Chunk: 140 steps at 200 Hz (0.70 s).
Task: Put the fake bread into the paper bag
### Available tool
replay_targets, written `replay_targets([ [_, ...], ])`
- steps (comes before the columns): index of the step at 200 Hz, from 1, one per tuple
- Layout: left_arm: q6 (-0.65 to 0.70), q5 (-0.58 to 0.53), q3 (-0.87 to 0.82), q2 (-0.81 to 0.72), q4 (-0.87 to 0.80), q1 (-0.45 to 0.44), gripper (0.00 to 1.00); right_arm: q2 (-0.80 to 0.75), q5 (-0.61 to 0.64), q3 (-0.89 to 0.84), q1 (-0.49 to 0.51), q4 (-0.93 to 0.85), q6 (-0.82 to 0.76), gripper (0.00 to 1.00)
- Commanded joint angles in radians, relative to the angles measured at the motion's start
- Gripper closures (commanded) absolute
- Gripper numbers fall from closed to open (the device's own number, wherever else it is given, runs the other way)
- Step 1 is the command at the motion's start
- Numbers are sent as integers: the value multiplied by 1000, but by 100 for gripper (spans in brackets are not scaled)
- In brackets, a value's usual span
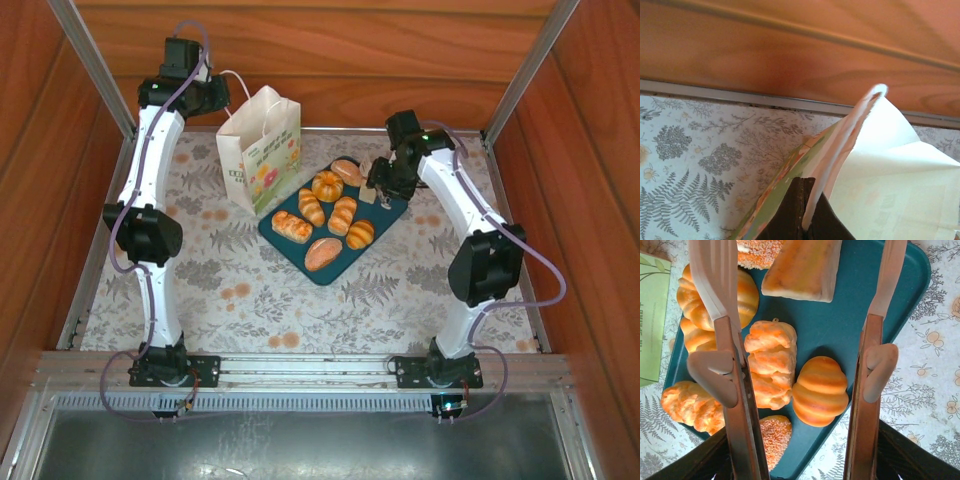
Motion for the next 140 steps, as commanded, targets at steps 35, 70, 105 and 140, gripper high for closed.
replay_targets([
  [35,-14,20,-6,-31,-15,3,100,53,33,40,18,-29,-5,35],
  [70,-21,25,0,-42,-14,4,100,77,35,32,23,-29,-1,37],
  [105,-23,24,-4,-48,-15,3,100,102,31,20,27,-19,2,41],
  [140,-35,30,-16,-53,-15,7,100,127,23,20,27,-21,3,52],
])
